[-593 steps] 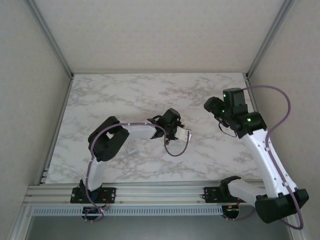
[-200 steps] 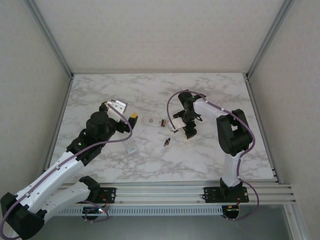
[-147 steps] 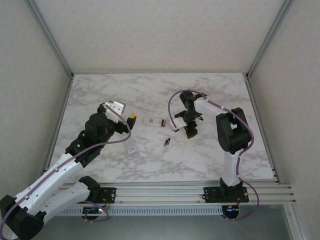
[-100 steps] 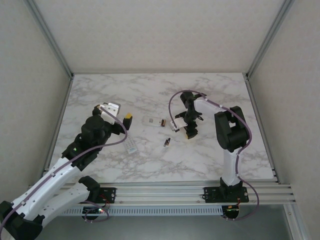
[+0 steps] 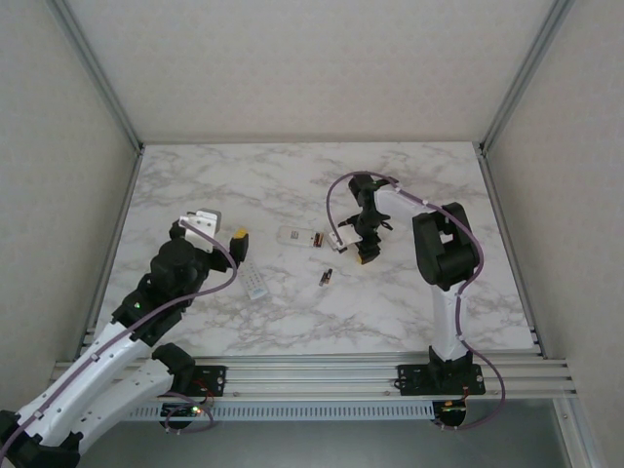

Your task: Load the batteries into the remote control

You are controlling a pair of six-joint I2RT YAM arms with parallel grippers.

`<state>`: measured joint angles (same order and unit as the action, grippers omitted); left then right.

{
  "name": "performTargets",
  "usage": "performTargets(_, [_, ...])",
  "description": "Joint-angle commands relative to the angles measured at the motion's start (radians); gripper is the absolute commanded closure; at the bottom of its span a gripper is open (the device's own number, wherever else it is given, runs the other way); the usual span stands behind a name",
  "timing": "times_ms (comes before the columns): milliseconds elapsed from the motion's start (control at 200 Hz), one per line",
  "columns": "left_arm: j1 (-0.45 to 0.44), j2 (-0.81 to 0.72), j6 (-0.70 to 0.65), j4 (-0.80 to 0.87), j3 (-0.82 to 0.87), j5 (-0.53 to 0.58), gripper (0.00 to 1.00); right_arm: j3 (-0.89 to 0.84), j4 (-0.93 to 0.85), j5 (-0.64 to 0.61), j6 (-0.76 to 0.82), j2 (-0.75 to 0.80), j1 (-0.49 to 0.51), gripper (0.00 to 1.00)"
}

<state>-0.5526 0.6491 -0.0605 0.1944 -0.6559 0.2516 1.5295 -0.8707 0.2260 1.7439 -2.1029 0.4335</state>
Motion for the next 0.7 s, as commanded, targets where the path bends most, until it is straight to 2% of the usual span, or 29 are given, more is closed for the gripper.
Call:
performTargets(0, [0.01, -0.02, 0.015, 0.029, 0.01, 0.031, 0.0, 0.001, -0.067, 0.05, 0.013, -0.022, 0.023, 0.24])
performTargets(70, [0.01, -0.024, 0.012, 0.03, 0.016, 0.029, 0.01, 0.0, -0.075, 0.067, 0.004, -0.024, 0.037, 0.27])
performTargets(315, [0.01, -0.031, 0.006, 0.026, 0.025, 0.026, 0.0, 0.003, -0.087, 0.052, -0.032, -0.035, 0.069, 0.25])
performTargets(456, [0.01, -0.049, 0.007, 0.032, 0.031, 0.032, 0.0, 0.015, -0.093, 0.029, -0.059, -0.036, 0.07, 0.33])
performTargets(696, [0.01, -0.063, -0.004, 0.022, 0.041, 0.046, 0.0, 0.011, -0.088, 0.014, -0.164, -0.002, 0.073, 0.34])
